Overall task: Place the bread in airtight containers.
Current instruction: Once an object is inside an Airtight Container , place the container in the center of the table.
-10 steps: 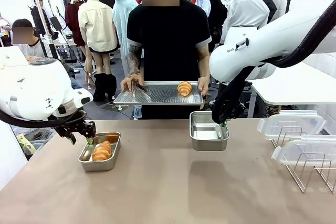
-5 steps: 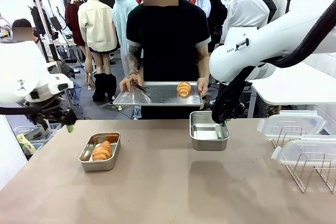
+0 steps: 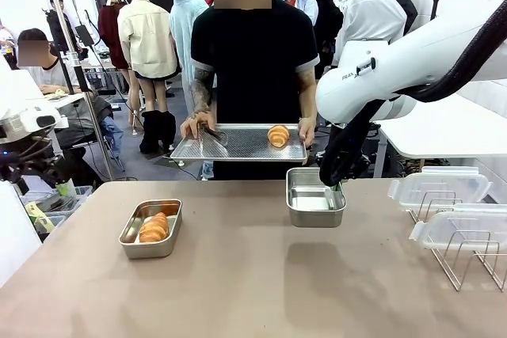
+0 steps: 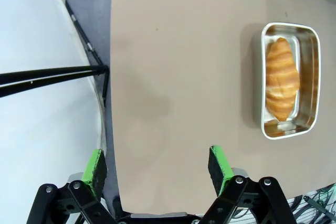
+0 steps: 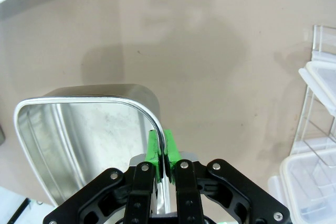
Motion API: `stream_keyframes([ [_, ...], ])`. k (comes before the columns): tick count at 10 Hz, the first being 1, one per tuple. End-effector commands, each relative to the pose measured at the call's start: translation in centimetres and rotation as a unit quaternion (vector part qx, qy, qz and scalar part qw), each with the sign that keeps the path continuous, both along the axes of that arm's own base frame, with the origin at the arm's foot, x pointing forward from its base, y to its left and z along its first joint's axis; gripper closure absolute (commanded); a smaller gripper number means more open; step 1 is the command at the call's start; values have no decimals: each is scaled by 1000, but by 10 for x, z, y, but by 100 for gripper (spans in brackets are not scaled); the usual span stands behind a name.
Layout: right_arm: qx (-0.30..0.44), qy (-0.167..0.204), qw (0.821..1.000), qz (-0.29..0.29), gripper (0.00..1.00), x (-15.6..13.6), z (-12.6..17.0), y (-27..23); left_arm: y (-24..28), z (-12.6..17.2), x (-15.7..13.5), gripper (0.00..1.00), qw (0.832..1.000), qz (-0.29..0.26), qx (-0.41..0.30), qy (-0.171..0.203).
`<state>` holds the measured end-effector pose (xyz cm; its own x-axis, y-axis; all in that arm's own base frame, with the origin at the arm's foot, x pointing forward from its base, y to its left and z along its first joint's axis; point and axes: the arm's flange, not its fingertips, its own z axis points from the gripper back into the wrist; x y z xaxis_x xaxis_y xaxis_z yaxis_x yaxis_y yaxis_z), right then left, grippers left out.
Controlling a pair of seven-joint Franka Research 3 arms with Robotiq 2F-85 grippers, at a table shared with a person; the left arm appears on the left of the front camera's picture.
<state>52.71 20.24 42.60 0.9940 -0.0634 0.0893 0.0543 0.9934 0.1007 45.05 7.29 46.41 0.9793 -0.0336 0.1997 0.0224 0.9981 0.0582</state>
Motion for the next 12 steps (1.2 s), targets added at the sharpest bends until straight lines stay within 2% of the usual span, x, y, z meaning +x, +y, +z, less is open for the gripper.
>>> stream_keyframes([
  [1,1,-2,1000,4,100,2,1,1,-13,4,-4,0,1000,-13,10,-4],
  [12,1,-2,1000,4,100,2,1,1,-13,4,-4,0,1000,-13,10,-4],
])
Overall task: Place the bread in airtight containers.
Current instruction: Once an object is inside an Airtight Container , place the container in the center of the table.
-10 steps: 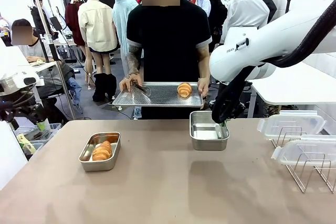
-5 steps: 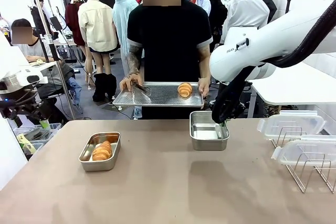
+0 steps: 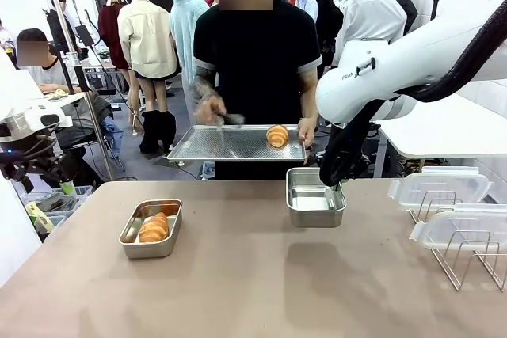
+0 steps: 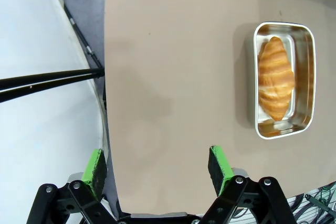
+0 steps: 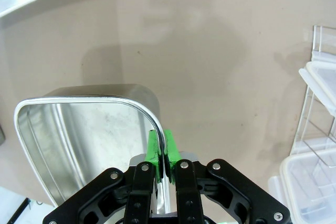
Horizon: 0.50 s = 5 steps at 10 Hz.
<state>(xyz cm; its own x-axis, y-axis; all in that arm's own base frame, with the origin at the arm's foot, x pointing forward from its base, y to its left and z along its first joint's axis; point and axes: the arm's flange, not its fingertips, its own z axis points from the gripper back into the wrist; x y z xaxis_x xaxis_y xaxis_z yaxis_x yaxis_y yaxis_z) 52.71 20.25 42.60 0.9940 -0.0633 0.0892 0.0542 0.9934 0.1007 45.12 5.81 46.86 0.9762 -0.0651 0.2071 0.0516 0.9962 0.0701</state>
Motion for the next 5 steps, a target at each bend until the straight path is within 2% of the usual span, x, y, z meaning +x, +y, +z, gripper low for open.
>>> stream_keyframes([
  [1,1,-2,1000,4,100,2,1,1,2,0,-5,0,1000,2,4,0],
  [5,1,-2,1000,4,100,2,1,1,2,0,-5,0,1000,2,4,0],
])
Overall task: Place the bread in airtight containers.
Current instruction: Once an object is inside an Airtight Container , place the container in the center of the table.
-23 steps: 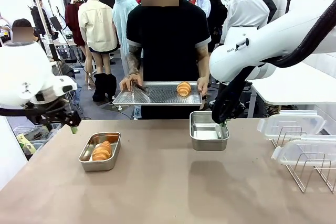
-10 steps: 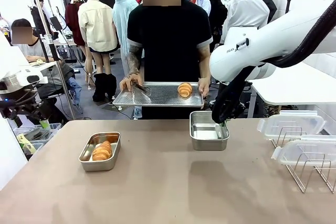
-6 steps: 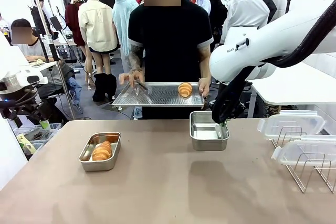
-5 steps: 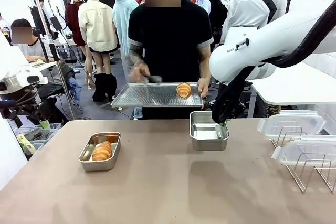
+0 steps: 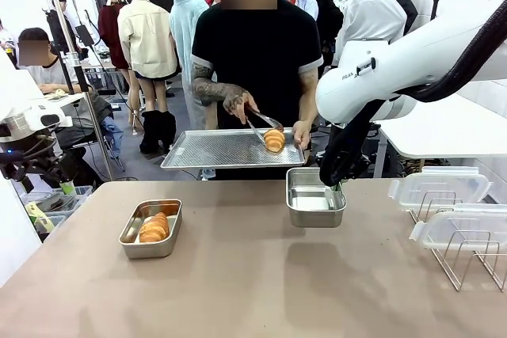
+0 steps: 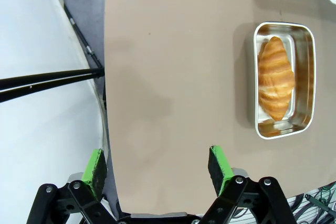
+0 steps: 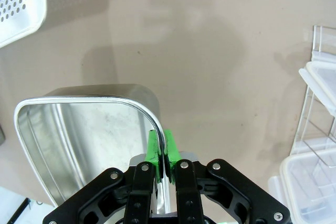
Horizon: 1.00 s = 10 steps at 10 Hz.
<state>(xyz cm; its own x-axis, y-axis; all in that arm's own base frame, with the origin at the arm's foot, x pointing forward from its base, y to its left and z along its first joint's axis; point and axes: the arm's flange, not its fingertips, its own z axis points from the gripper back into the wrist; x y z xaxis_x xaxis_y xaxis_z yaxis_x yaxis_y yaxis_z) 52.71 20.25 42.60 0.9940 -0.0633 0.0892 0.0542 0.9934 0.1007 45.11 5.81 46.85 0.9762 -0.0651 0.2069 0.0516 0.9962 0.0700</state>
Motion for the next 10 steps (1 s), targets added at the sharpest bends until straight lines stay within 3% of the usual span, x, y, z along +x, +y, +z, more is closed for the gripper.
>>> stream_keyframes([
  [1,1,-2,1000,4,100,2,1,1,2,0,-5,0,1000,2,4,0],
  [10,1,-2,1000,4,100,2,1,1,2,0,-5,0,1000,2,4,0],
])
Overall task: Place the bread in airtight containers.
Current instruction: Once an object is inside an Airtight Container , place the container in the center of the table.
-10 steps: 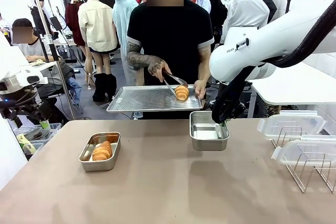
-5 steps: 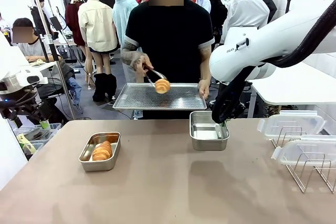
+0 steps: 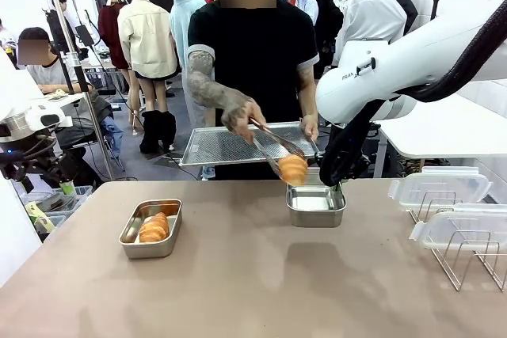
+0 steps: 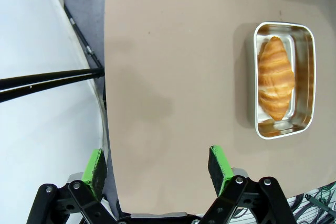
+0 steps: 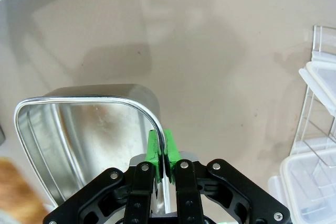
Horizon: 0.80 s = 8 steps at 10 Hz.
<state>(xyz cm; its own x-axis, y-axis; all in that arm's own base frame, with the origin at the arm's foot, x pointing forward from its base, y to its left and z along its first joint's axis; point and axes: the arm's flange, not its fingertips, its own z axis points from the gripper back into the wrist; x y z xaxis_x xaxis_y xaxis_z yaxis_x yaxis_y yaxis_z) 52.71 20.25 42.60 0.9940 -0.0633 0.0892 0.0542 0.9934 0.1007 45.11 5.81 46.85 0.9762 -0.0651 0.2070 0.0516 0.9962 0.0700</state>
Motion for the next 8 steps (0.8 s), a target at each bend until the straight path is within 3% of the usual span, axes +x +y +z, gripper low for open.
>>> stream_keyframes([
  [1,1,-2,1000,4,100,2,1,1,2,0,-5,0,1000,2,4,0],
  [8,1,-2,1000,4,100,2,1,1,2,0,-5,0,1000,2,4,0],
])
